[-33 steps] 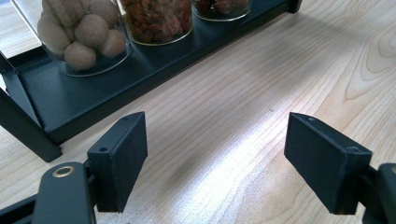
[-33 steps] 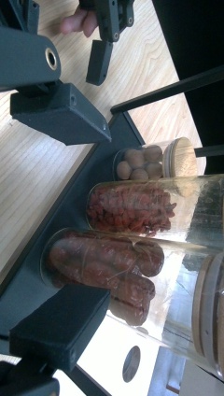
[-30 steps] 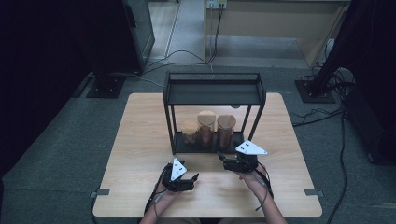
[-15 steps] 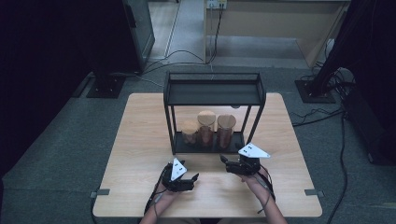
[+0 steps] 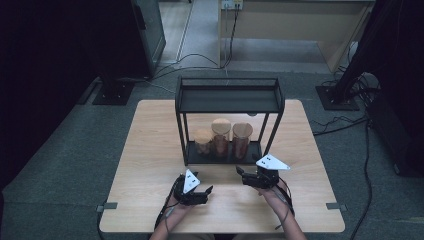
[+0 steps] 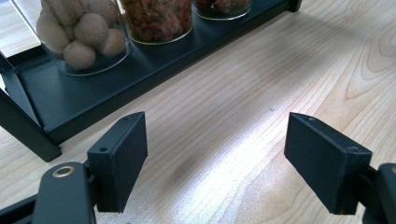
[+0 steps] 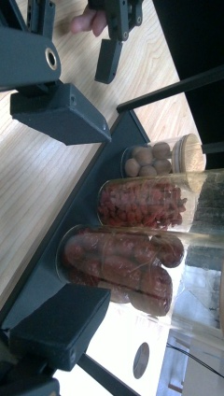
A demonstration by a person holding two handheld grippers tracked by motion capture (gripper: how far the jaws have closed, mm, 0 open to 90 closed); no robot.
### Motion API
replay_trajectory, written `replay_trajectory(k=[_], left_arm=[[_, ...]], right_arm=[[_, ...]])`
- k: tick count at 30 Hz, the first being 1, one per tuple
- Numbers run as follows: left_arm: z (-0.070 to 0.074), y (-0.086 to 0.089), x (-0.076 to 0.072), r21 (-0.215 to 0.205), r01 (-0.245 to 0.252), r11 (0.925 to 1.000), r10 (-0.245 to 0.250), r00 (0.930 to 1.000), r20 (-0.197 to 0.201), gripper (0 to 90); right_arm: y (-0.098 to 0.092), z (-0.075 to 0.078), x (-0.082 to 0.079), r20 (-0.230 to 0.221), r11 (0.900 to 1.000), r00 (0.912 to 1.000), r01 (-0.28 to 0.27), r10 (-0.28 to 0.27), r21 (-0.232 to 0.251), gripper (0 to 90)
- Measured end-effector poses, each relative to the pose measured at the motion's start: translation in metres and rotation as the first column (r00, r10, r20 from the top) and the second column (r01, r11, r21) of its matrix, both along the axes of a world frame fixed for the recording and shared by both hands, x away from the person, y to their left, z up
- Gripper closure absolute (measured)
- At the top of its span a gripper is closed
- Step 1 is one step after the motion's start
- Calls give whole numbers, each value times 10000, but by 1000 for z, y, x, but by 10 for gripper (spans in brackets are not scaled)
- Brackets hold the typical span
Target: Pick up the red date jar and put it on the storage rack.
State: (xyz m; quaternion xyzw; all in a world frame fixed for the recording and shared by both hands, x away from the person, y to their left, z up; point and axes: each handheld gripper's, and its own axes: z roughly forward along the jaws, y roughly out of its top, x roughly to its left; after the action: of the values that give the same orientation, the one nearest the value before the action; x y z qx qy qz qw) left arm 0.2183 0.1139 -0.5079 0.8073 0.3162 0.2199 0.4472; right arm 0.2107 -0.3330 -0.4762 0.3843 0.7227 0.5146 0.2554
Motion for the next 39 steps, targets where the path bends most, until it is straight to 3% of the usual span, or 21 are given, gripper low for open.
replay_trajectory(k=[26,39], left_arm=[[0,0,-1,-10,-2,10000,2,10000,32,214],[-1,0,-1,-23,-13,10000,13,10000,55,214]], right_arm=[[-12,-10,-7,94,9994,10000,-30,27,340,206],[-21,-20,-18,497,9990,9985,-257,238,377,206]])
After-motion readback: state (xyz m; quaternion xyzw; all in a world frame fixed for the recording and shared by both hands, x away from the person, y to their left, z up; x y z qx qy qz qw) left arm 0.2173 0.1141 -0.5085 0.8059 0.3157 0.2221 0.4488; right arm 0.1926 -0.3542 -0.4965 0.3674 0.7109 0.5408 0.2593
